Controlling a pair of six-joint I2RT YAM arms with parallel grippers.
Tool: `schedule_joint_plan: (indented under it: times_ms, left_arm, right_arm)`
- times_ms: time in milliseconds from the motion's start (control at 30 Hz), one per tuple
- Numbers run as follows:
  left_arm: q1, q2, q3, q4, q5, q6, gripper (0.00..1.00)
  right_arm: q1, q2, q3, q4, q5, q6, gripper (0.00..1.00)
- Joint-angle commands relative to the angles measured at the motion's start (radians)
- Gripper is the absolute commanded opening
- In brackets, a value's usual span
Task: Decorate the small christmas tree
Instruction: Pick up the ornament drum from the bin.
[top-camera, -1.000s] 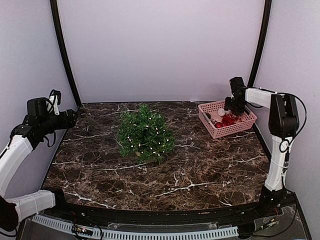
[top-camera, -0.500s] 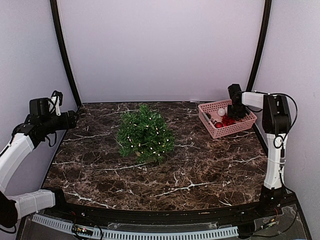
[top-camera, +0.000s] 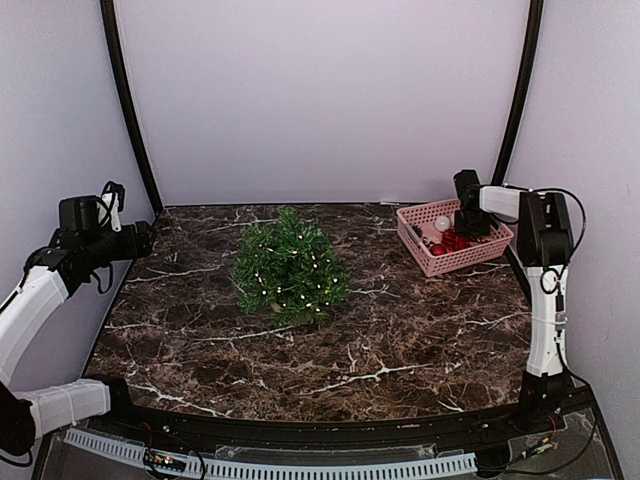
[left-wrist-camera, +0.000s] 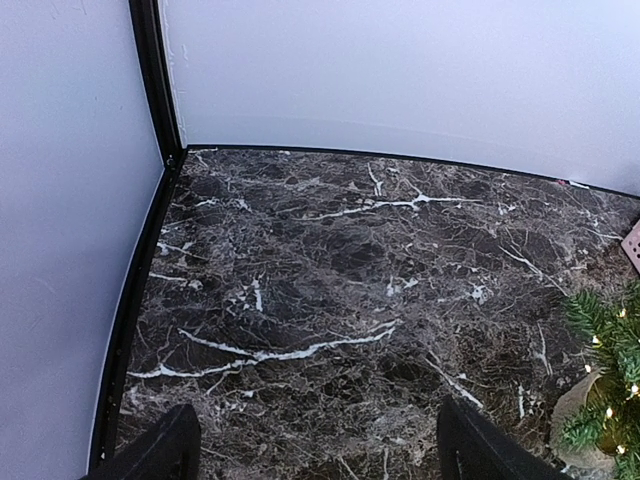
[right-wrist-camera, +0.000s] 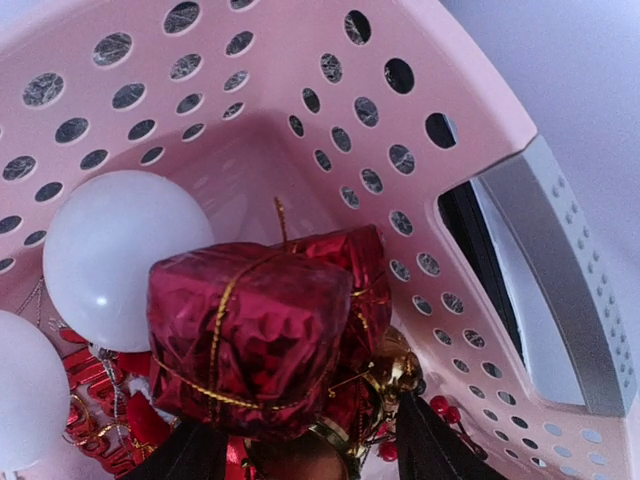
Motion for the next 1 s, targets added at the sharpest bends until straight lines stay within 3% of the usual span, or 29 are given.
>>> schedule_joint_plan:
  times_ms: [0,300,533,733,967]
  left_arm:
    - [0.006,-0.003,-0.007,0.002,-0.010,0.016,0.84]
    - [0.006,-0.009,-0.008,0.002,-0.012,0.016,0.84]
    - [0.007,-0.021,-0.009,0.004,-0.005,0.013,0.84]
    - [0.006,-0.048,-0.015,0.012,0.020,0.016,0.84]
    - [0.005,-0.100,-0.036,0.073,0.215,0.024,0.83]
  right_arm:
    - [-0.009,0.038,0.044,0.026,0.052,-0.004,0.57]
    - [-0.008,-0.056,-0.039,0.083,0.119,-0.001,0.35]
    - [-0.008,-0.155,-0.105,0.101,0.122,0.009,0.29]
    - [-0.009,-0.299,-0.186,0.129,-0.052,0.065,0.29]
    - [-0.007,-0.466,-0.299,0.185,-0.308,0.122,0.29]
